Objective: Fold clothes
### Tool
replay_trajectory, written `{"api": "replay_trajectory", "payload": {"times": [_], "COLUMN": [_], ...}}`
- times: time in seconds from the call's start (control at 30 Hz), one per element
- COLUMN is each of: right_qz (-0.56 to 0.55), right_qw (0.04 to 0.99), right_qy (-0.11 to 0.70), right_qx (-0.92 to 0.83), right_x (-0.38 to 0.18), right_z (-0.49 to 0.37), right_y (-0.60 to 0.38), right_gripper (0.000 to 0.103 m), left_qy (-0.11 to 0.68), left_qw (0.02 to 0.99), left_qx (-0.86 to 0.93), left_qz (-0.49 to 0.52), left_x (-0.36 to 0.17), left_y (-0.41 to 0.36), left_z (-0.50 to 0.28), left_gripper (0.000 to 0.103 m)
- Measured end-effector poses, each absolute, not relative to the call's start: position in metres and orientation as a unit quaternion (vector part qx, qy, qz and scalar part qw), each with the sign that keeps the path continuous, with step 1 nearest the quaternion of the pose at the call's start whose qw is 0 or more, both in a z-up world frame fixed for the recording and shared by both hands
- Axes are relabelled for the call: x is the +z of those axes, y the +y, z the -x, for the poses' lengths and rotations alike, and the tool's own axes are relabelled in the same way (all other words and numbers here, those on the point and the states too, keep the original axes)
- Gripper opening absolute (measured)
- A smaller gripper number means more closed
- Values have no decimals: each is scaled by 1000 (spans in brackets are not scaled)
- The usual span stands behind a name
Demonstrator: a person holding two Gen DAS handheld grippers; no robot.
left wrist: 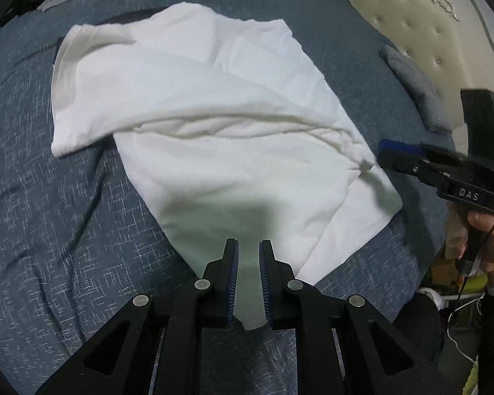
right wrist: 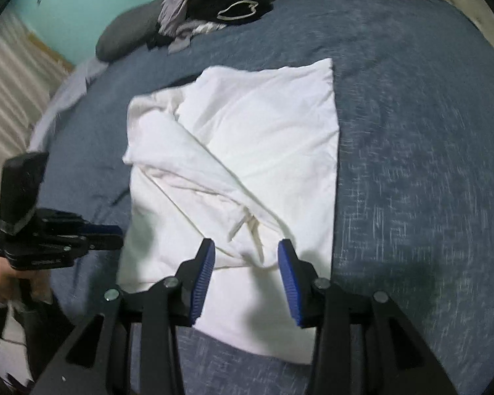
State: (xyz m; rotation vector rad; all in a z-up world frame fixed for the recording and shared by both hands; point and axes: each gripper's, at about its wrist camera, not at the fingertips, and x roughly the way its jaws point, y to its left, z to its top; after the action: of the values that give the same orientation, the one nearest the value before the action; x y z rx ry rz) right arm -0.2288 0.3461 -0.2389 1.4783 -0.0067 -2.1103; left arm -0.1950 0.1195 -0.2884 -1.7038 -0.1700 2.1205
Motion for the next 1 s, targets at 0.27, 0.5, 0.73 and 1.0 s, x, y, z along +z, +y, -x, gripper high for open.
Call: {"api": "replay_trajectory", "payload": {"times": [0.27, 0.5, 0.73, 1.0], "right_qz": [-554, -556, -578, -599], "right_qw": [277, 276, 267, 254], "right_qy": [109, 76, -28, -122], "right_qx": [-778, -780, -771, -750], "right_x": [-260, -255, -257, -261], "right_z": [230, 242, 262, 274], "right_y": [313, 330, 360, 383], "right_gripper": [25, 6, 4, 5], "left_qy": [-66, -71, -73, -78], "left_qw": [206, 208, 209, 211], "left_qx": [755, 754, 754, 758], "left_qz": [619, 619, 618, 613], "left_x": [-302, -303, -305, -300], "left_y": [119, 117, 118, 114], "left_z": [192, 192, 192, 193], "left_gripper": [14, 14, 14, 14]}}
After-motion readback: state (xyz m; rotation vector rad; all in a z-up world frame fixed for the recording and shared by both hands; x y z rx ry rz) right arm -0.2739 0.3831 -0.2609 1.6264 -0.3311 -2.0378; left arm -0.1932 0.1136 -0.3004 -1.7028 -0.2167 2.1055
